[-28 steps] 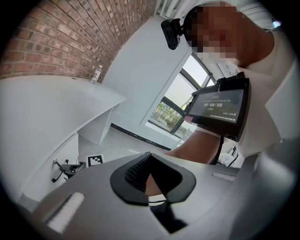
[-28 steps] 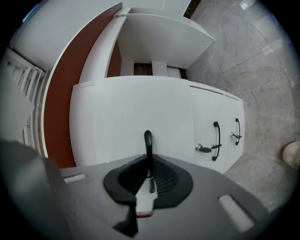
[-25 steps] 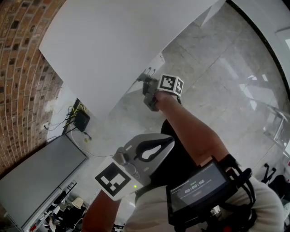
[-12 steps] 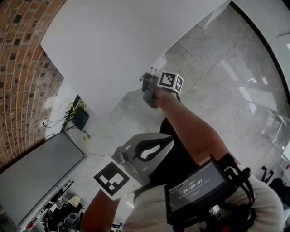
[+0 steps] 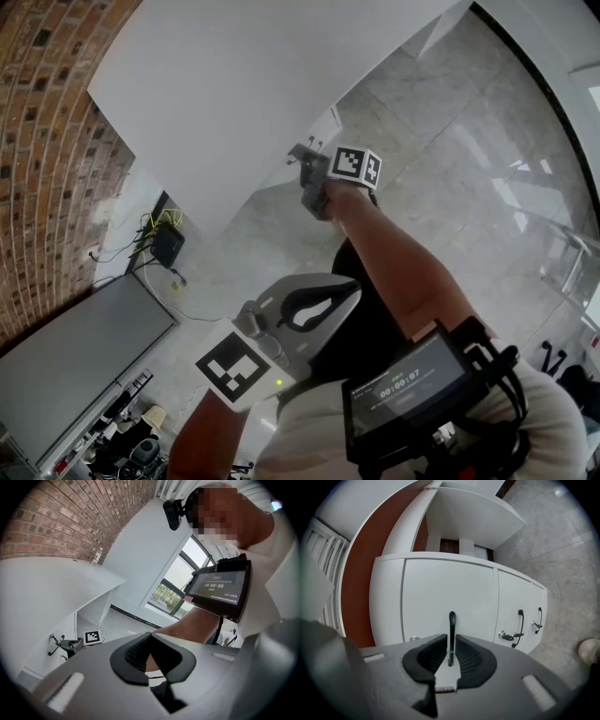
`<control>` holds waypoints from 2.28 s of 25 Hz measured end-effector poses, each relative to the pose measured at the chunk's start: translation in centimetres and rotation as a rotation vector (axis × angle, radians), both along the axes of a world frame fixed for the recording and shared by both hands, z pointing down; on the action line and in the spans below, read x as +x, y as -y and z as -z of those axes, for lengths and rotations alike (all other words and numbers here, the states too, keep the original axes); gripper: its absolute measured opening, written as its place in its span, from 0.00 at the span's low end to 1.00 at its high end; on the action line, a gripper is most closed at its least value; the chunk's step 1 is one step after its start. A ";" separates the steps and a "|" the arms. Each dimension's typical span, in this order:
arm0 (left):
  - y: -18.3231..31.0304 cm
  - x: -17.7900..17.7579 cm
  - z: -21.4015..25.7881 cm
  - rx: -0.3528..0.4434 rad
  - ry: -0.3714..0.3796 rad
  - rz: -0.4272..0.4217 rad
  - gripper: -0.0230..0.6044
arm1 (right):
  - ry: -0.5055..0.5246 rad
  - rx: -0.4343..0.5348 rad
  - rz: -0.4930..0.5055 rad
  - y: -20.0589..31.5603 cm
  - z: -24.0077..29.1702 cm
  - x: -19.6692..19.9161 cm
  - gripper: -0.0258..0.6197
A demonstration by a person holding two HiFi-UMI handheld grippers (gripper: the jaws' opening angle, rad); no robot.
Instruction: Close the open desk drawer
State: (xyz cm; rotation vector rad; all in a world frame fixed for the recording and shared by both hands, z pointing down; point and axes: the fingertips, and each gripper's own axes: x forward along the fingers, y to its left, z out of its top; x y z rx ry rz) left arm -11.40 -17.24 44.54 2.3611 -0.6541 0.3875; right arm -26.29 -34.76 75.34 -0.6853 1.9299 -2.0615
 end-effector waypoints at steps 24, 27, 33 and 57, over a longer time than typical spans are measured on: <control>-10.6 2.2 15.1 0.121 -0.076 0.012 0.04 | -0.147 0.276 0.123 -12.2 20.3 10.6 0.09; -12.5 2.0 16.3 0.127 -0.088 0.038 0.04 | -0.133 0.293 0.127 -14.3 23.3 11.3 0.08; -15.0 1.2 18.0 0.144 -0.086 0.077 0.04 | -0.077 0.364 0.196 -18.0 29.1 10.9 0.08; -26.0 -5.3 20.6 0.217 -0.049 0.239 0.04 | -0.177 0.870 0.425 -32.8 49.4 9.4 0.05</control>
